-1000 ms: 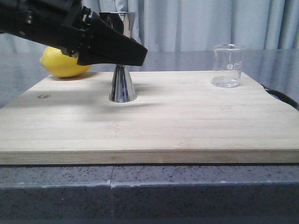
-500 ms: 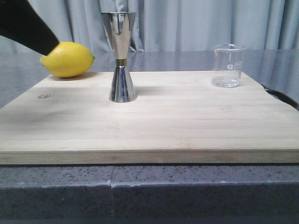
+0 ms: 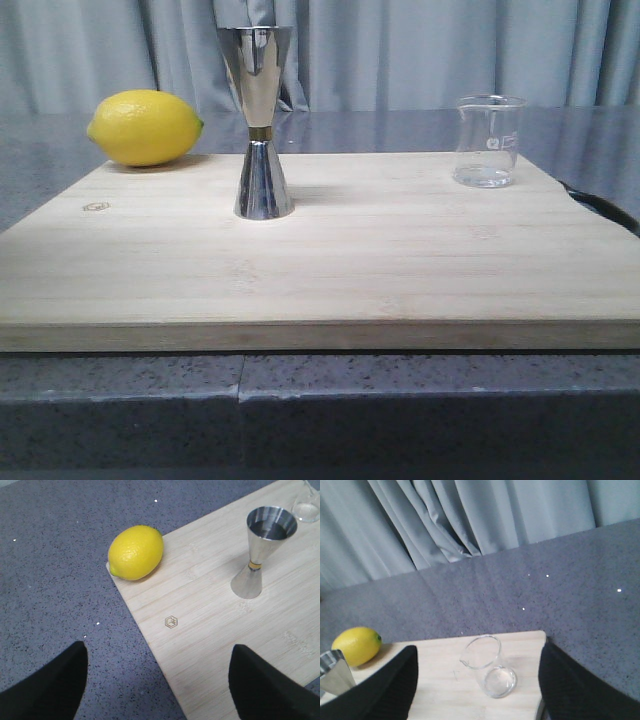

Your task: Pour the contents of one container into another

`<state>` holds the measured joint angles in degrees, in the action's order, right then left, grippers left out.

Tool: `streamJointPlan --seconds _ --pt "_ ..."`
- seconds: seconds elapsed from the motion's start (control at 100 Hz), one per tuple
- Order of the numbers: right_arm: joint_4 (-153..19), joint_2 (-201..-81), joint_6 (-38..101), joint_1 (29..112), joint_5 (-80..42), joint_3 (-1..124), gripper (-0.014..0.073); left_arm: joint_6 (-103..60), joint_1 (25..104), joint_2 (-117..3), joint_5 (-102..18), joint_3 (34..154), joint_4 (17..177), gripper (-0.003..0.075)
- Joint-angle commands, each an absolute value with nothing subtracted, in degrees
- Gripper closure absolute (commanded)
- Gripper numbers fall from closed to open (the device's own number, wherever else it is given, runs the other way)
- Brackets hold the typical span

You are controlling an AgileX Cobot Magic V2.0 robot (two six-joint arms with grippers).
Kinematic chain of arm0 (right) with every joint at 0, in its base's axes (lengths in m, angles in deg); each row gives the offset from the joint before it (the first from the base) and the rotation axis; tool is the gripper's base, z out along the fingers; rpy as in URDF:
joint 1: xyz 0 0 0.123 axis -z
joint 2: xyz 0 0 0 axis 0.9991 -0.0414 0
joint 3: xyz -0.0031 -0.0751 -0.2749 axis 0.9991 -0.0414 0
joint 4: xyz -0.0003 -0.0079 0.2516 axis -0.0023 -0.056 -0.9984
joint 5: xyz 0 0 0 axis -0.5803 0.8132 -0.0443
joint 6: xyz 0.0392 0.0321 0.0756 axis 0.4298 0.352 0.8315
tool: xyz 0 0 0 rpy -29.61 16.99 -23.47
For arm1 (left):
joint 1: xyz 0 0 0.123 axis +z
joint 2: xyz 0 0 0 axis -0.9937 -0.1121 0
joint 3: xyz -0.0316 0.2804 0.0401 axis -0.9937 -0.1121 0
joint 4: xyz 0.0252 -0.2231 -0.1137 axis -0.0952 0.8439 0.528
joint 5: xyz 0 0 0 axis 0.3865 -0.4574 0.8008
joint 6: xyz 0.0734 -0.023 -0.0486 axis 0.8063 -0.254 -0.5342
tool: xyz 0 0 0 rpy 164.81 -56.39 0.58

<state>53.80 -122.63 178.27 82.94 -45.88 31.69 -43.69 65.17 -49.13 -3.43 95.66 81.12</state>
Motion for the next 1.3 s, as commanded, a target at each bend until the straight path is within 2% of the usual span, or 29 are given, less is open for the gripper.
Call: streamJointPlan --seconds 0.0,0.3,0.54,0.63,0.72,0.85,0.99,1.1,1.29 --pt "53.27 -119.66 180.16 83.2 -43.17 33.21 0.0134 -47.87 64.74 -46.6 -6.45 95.7 81.19 0.0205" --pt "53.25 -106.27 187.04 83.2 -38.35 29.37 0.0134 -56.85 64.74 -38.11 -16.24 86.23 79.43 0.0205" --pt "52.98 -97.68 189.12 83.2 -35.53 26.54 0.0135 -57.7 64.74 -35.81 -24.53 79.3 79.32 0.0205" --pt "53.09 -96.62 189.12 83.2 -34.62 26.33 0.0183 -57.7 64.74 -35.81 -26.9 78.53 79.32 0.0218" --pt "53.09 -96.62 189.12 83.2 -34.63 26.33 0.0321 -57.7 64.74 -35.81 -27.98 78.56 79.2 0.0279" --pt "53.17 -96.62 189.12 83.2 -34.63 26.33 0.0524 -57.7 64.74 -35.81 -28.17 78.56 79.2 0.0432" --pt "53.17 -96.62 189.12 83.2 -34.36 26.33 0.0662 -57.7 64.74 -35.81 -28.42 78.56 79.2 0.0612" --pt "53.17 -96.62 189.12 83.2 -33.41 26.33 0.0665 -57.7 64.74 -35.81 -30.16 78.56 79.1 0.0741" --pt "53.46 -96.62 189.12 83.2 -33.76 26.33 0.0665 -57.7 64.74 -35.81 -31.29 78.56 78.33 0.0739"
